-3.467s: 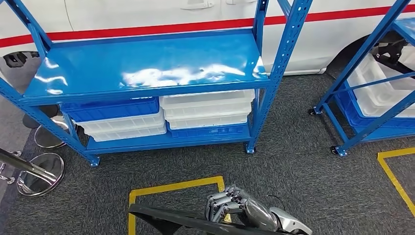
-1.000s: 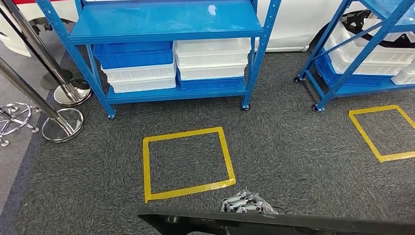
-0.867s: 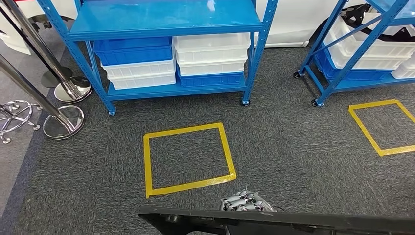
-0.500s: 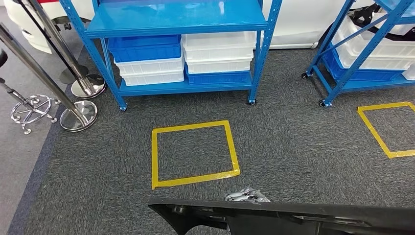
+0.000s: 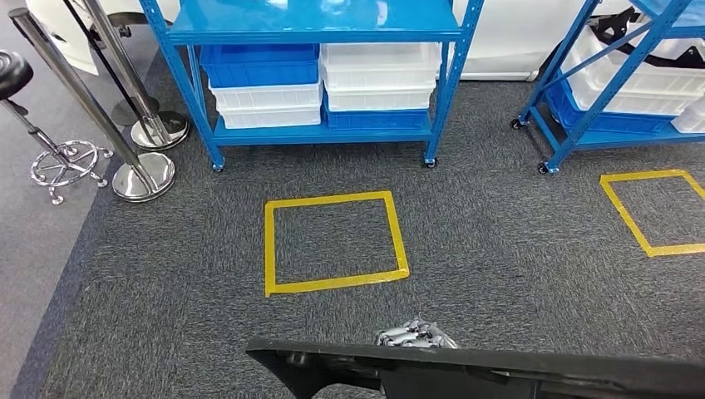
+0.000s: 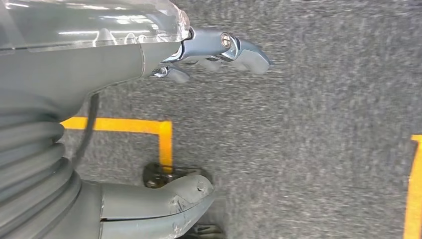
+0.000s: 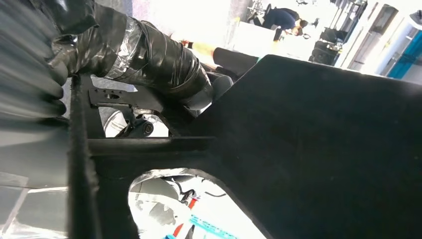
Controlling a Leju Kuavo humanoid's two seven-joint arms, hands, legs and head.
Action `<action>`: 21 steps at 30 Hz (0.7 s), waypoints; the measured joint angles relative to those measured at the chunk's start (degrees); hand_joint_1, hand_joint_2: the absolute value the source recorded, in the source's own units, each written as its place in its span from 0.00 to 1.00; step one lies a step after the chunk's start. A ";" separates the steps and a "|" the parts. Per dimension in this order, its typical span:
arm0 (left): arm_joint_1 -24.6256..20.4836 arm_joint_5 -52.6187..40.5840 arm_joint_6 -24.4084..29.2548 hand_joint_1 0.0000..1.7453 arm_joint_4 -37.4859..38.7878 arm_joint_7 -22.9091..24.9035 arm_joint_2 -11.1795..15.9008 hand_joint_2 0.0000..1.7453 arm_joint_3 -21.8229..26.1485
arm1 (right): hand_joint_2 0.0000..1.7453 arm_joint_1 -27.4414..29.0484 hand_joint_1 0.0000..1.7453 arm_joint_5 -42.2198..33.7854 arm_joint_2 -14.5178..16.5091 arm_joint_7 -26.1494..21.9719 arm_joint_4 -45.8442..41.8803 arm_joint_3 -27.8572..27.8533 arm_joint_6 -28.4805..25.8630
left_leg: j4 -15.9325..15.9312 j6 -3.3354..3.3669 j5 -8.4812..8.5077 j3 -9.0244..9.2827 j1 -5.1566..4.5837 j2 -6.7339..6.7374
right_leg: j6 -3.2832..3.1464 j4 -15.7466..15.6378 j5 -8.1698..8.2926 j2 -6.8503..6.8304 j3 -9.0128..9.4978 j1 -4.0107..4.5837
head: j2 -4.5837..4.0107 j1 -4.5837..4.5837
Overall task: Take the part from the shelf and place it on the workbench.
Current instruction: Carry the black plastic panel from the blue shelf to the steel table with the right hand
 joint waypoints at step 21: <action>-0.05 -0.25 0.01 0.00 -0.02 -0.17 0.23 1.00 0.27 | 1.00 -0.70 1.00 0.74 0.73 0.31 -0.08 0.00 0.04 | 8.84 -2.28 -2.47 0.52 -0.42 -0.37 | -2.77 -12.51 9.90 -0.57 4.18 1.15 | 0.01 -0.03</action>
